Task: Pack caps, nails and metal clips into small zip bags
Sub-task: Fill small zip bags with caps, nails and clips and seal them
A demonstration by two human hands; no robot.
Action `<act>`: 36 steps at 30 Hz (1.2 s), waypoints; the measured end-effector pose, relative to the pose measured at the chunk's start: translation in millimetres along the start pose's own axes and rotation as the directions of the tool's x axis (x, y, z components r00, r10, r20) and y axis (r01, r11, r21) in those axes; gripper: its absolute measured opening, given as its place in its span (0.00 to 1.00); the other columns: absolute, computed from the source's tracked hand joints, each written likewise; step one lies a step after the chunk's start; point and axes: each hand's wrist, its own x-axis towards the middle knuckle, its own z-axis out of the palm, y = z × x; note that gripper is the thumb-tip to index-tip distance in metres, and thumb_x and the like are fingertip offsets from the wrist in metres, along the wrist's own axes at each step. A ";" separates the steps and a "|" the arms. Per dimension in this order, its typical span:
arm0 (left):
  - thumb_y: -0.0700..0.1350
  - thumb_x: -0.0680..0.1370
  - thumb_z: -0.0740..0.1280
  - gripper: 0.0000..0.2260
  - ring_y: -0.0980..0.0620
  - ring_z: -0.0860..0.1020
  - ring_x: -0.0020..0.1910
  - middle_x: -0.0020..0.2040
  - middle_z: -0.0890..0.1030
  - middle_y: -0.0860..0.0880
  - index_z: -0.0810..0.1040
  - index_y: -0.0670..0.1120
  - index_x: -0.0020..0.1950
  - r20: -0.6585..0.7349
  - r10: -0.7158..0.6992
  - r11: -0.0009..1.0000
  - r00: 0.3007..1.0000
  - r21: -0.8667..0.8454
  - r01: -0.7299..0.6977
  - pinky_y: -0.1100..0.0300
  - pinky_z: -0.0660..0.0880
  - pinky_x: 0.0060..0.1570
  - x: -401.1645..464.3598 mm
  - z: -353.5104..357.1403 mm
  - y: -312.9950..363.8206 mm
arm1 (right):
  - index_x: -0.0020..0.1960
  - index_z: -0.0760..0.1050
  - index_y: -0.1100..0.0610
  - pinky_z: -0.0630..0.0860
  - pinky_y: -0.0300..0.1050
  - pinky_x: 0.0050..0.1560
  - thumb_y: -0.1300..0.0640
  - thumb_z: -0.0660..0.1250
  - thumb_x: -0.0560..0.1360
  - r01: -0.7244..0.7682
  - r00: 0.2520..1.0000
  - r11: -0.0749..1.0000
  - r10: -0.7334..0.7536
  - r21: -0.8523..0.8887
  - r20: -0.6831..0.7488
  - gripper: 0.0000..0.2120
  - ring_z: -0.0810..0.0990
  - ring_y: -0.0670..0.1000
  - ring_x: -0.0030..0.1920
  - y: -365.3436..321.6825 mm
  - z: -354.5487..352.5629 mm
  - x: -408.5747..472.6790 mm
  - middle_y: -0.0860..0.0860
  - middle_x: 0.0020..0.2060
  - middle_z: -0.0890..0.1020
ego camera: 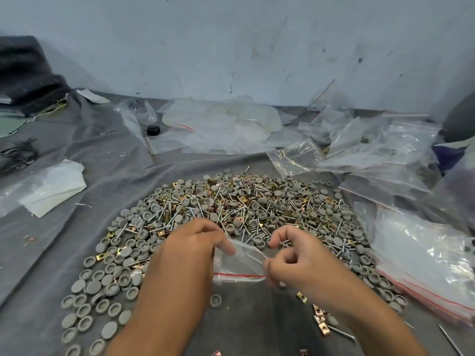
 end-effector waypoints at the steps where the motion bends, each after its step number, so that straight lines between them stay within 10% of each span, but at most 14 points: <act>1: 0.25 0.60 0.77 0.24 0.53 0.82 0.42 0.46 0.82 0.58 0.85 0.55 0.38 -0.011 -0.013 1.000 1.000 -0.003 0.013 0.49 0.81 0.40 0.2 0.9 -1.1 | 0.53 0.71 0.54 0.68 0.45 0.34 0.61 0.71 0.76 0.004 0.999 0.999 -0.005 0.037 0.036 0.11 0.73 0.51 0.34 -1.2 -2.5 0.4 0.50 0.30 0.83; 7: 0.41 0.76 0.73 0.12 0.65 0.79 0.44 0.45 0.81 0.64 0.86 0.59 0.45 0.129 -0.033 0.986 0.991 -0.159 0.053 0.75 0.71 0.47 -0.6 -0.4 1.8 | 0.50 0.77 0.47 0.76 0.41 0.39 0.50 0.68 0.80 0.085 0.991 0.988 -0.096 -0.130 -0.089 0.03 0.79 0.42 0.35 5.6 -8.0 15.7 0.45 0.40 0.86; 11: 0.58 0.71 0.75 0.06 0.68 0.78 0.44 0.46 0.78 0.66 0.82 0.63 0.45 0.229 -0.062 0.982 0.971 -0.159 0.100 0.71 0.74 0.46 -3.5 -4.7 4.5 | 0.62 0.77 0.41 0.74 0.43 0.60 0.49 0.68 0.80 0.033 0.923 0.725 -0.286 -0.688 -0.256 0.11 0.74 0.40 0.58 19.2 0.4 33.3 0.36 0.56 0.80; 17: 0.60 0.66 0.78 0.17 0.65 0.77 0.42 0.49 0.75 0.65 0.80 0.61 0.53 0.150 -0.121 0.979 0.981 -0.146 0.143 0.70 0.71 0.44 -2.5 -3.7 1.5 | 0.72 0.72 0.43 0.69 0.44 0.62 0.45 0.62 0.82 0.008 0.920 0.500 -0.344 -0.866 -0.189 0.19 0.69 0.48 0.63 26.9 12.1 47.0 0.41 0.63 0.76; 25: 0.59 0.67 0.78 0.20 0.63 0.77 0.41 0.51 0.74 0.63 0.80 0.60 0.57 0.086 -0.136 0.975 0.987 -0.166 0.148 0.67 0.73 0.44 -2.2 0.3 3.4 | 0.55 0.76 0.44 0.68 0.44 0.47 0.47 0.61 0.80 -0.064 0.910 0.529 -0.317 -0.846 -0.267 0.07 0.70 0.47 0.52 26.8 14.3 45.3 0.42 0.51 0.79; 31: 0.59 0.68 0.77 0.20 0.63 0.77 0.41 0.51 0.74 0.63 0.79 0.60 0.58 0.069 -0.130 0.977 0.989 -0.163 0.140 0.64 0.74 0.45 -3.1 4.7 5.2 | 0.46 0.77 0.42 0.69 0.34 0.31 0.50 0.68 0.79 -0.001 0.905 0.853 -0.221 -0.523 -0.363 0.05 0.78 0.38 0.37 23.6 -3.5 46.2 0.39 0.39 0.80; 36: 0.61 0.68 0.75 0.21 0.68 0.74 0.48 0.53 0.72 0.65 0.77 0.62 0.60 0.088 -0.118 0.980 0.989 -0.153 0.131 0.67 0.74 0.44 -3.7 7.4 6.3 | 0.48 0.75 0.41 0.69 0.35 0.36 0.50 0.67 0.80 0.036 0.922 0.806 -0.255 -0.591 -0.292 0.04 0.76 0.39 0.38 26.7 -10.0 44.3 0.39 0.43 0.79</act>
